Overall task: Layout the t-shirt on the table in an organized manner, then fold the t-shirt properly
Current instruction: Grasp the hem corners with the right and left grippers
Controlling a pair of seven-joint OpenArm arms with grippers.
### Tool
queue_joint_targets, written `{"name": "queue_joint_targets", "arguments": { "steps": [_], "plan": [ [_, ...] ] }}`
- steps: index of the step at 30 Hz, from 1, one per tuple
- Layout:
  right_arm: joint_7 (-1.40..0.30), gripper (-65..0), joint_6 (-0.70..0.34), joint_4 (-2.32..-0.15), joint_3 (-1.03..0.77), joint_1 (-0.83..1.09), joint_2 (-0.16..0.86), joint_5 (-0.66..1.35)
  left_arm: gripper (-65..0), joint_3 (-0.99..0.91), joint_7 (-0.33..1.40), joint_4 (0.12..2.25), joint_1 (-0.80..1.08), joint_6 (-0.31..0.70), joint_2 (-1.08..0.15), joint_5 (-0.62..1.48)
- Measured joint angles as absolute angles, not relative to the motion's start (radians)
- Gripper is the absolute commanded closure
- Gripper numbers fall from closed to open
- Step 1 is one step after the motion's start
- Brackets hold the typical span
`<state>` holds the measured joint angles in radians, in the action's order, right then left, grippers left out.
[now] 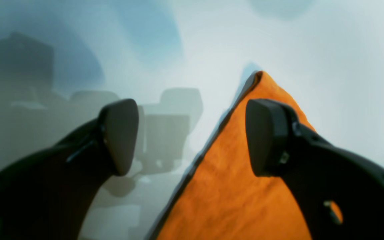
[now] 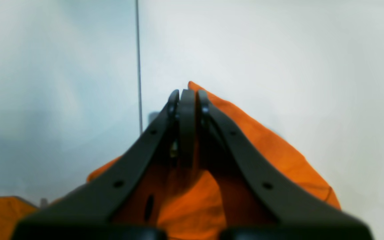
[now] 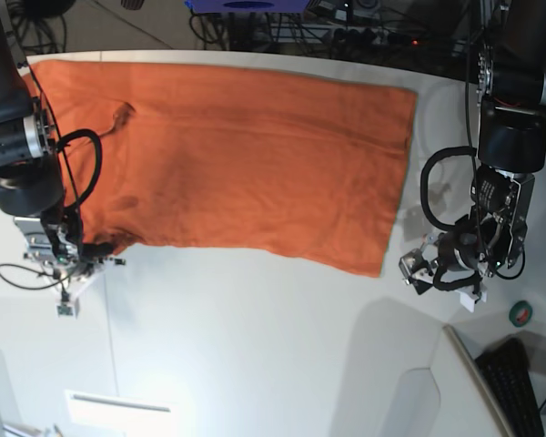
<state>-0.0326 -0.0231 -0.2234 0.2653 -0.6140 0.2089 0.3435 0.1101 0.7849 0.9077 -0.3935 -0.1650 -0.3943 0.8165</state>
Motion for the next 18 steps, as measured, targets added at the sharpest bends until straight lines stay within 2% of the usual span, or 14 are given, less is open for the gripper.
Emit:
{"name": "queue_joint_targets", "arguments": {
  "steps": [4,10,14,18],
  "plan": [
    [-0.039,0.0,-0.022,-0.277,0.265,-0.586,0.212,0.343,-47.1,0.112,0.781,0.902,-0.397,-0.165,-0.394,0.813],
    [-0.118,0.0,-0.017,-0.56,0.264,-0.458,0.255,0.344,-47.2,0.119,0.778,0.898,-0.435,-0.165,-0.397,0.813],
    [-0.205,0.0,-0.017,-0.749,0.16,-0.397,0.272,0.344,-47.2,0.119,0.776,0.899,-0.442,-0.161,-0.397,0.812],
    [-0.283,0.0,-0.017,-0.844,0.084,-0.378,0.274,0.342,-47.6,0.12,0.776,0.859,-0.444,-0.161,-0.392,0.812]
  ]
}}
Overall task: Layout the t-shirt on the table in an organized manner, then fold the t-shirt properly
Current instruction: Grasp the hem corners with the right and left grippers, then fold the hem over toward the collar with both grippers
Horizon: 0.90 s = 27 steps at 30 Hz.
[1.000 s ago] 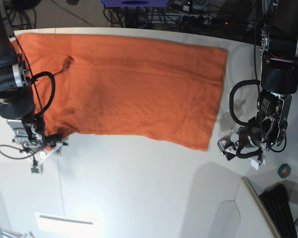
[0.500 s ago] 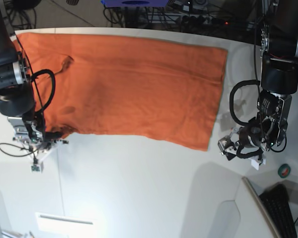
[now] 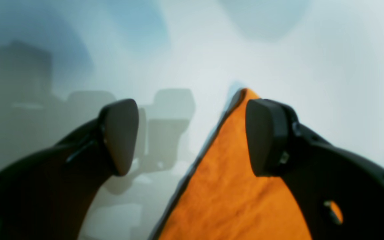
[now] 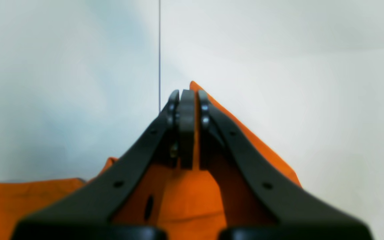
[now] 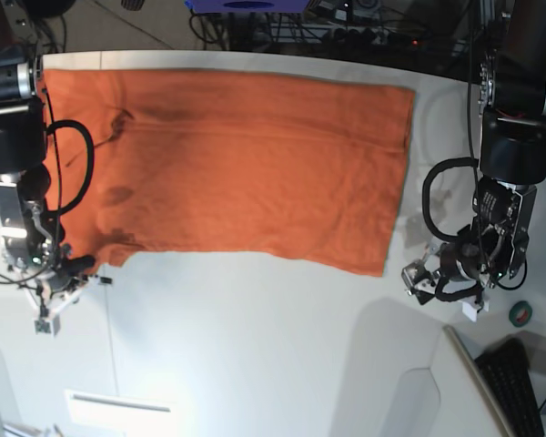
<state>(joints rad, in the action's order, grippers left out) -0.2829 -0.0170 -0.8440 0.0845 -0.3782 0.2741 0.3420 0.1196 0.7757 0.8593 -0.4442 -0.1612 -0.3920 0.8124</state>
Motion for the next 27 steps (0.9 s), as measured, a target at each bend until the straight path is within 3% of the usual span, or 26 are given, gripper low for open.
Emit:
{"name": "queue_joint_targets", "arguments": {
  "steps": [7,11,14,20,27],
  "plan": [
    [-0.316,0.0,-0.016,-0.873,0.079,-0.353,0.272,0.34,-48.1,0.118,0.774,0.636,-0.6,-0.16,-0.313,0.588],
    [-0.315,0.0,-0.015,-0.929,0.081,-0.328,0.272,0.34,-47.9,0.12,0.776,0.563,-0.66,0.001,-0.256,0.503],
    [-0.332,0.0,-0.015,-0.962,0.078,-0.321,0.269,0.342,-47.6,0.12,0.774,0.467,-0.71,0.029,-0.233,0.44],
    [-0.353,0.0,-0.015,-0.992,0.078,-0.318,0.273,0.34,-47.2,0.112,0.759,0.434,-0.683,0.133,-0.229,0.434],
    [-0.356,0.0,-0.015,-0.993,0.078,-0.318,0.273,0.34,-47.4,0.111,0.649,0.434,-0.639,0.133,-0.224,0.453]
  ]
}}
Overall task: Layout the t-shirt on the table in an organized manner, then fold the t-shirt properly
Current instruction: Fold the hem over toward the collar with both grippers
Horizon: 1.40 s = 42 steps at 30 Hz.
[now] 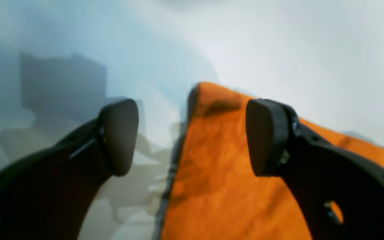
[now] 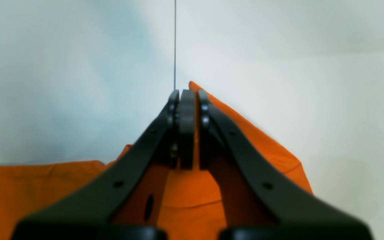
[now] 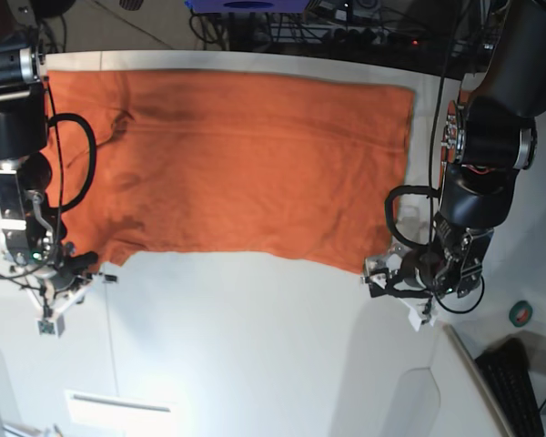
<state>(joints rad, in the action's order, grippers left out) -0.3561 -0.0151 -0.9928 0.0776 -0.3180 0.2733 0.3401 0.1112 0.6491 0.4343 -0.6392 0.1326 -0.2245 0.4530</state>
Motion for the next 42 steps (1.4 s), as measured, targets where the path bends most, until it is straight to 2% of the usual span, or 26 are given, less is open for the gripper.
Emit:
{"name": "queue_joint_targets", "arguments": {
  "steps": [10,20,24,27,37,40,42],
  "plan": [
    [-0.356,0.0,-0.015,-0.993,0.079,-0.318,0.273,0.34,-46.4,0.115,0.62,0.435,-0.63,0.146,-0.202,0.449],
    [-0.356,0.0,-0.015,-0.993,0.079,-0.318,0.273,0.34,-16.3,0.119,0.585,0.439,-0.611,0.163,-0.183,0.449],
    [-0.355,0.0,-0.015,-0.993,0.078,-0.311,0.274,0.34,-0.3,0.119,0.579,0.439,-0.602,0.163,-0.183,0.453],
    [-0.356,0.0,-0.015,-0.993,0.078,-0.299,0.273,0.34,0.0,0.119,0.579,0.47,-0.584,0.163,-0.184,0.453],
    [-0.345,0.0,-0.015,-0.993,0.075,-0.284,0.274,0.34,0.0,0.115,0.616,0.774,-0.444,0.162,-0.203,0.451],
    [-0.35,0.0,-0.015,-1.052,0.006,-0.239,0.271,0.342,0.0,0.113,0.623,0.856,-0.381,0.162,-0.223,0.452],
    [-0.351,0.0,-0.015,-1.101,-0.028,-0.213,0.276,0.339,0.0,0.112,0.698,0.909,-0.351,0.162,-0.241,0.448]
  ]
}}
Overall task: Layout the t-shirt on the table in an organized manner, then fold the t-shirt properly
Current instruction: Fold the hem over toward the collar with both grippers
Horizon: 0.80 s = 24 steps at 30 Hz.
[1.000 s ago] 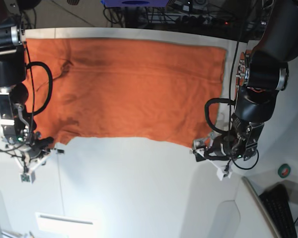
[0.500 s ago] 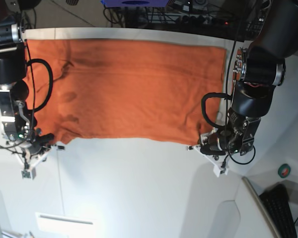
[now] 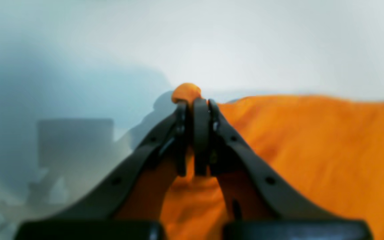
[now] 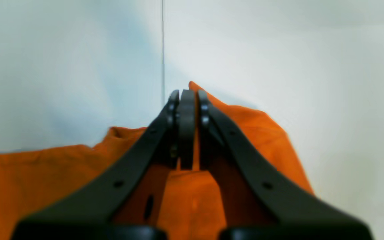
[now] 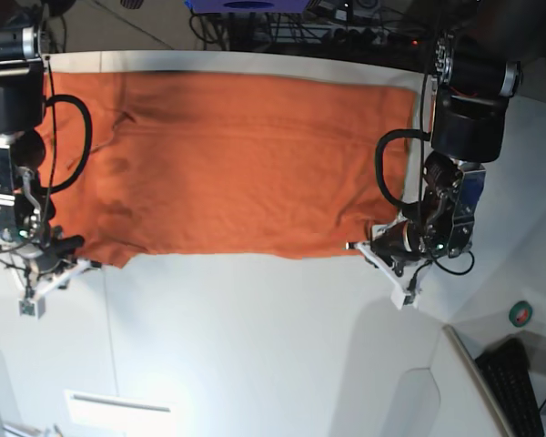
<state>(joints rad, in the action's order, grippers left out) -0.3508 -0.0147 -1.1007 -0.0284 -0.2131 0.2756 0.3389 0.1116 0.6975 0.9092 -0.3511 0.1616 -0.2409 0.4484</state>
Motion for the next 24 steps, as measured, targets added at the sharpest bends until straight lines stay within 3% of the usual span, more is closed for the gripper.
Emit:
{"name": "queue_joint_targets", "arguments": {
  "steps": [18,24],
  "plan": [
    [-0.35,0.0,-0.015,-1.303,-0.118,0.02,0.27,0.339,0.0,0.106,0.855,1.311,-0.173,0.162,-0.291,0.453],
    [-0.355,0.0,-0.015,-1.429,-0.173,0.13,0.262,0.342,0.0,-0.019,0.954,1.471,-0.029,0.164,-0.286,0.448]
  ]
}}
